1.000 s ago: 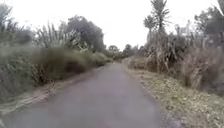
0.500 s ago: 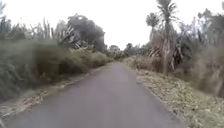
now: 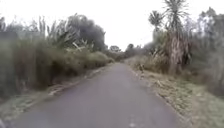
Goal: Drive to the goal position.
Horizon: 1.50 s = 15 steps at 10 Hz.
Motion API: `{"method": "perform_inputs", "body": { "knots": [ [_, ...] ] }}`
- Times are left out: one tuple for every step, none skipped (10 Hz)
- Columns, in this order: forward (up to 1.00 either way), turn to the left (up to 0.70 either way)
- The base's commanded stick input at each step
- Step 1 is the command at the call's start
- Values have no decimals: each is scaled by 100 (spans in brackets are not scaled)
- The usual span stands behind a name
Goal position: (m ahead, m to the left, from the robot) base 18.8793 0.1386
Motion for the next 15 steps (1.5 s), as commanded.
{"method": "perform_inputs", "body": {
  "knots": [
    [100, -7],
    [100, -9],
    [100, -38],
    [100, -37],
    [100, -37],
    [100, 0],
    [100, 0],
    [100, 0],
    [100, 0],
    [100, 0],
    [100, 0],
    [100, 0],
    [100, 0],
    [100, 0],
    [100, 0]
  ]
}}
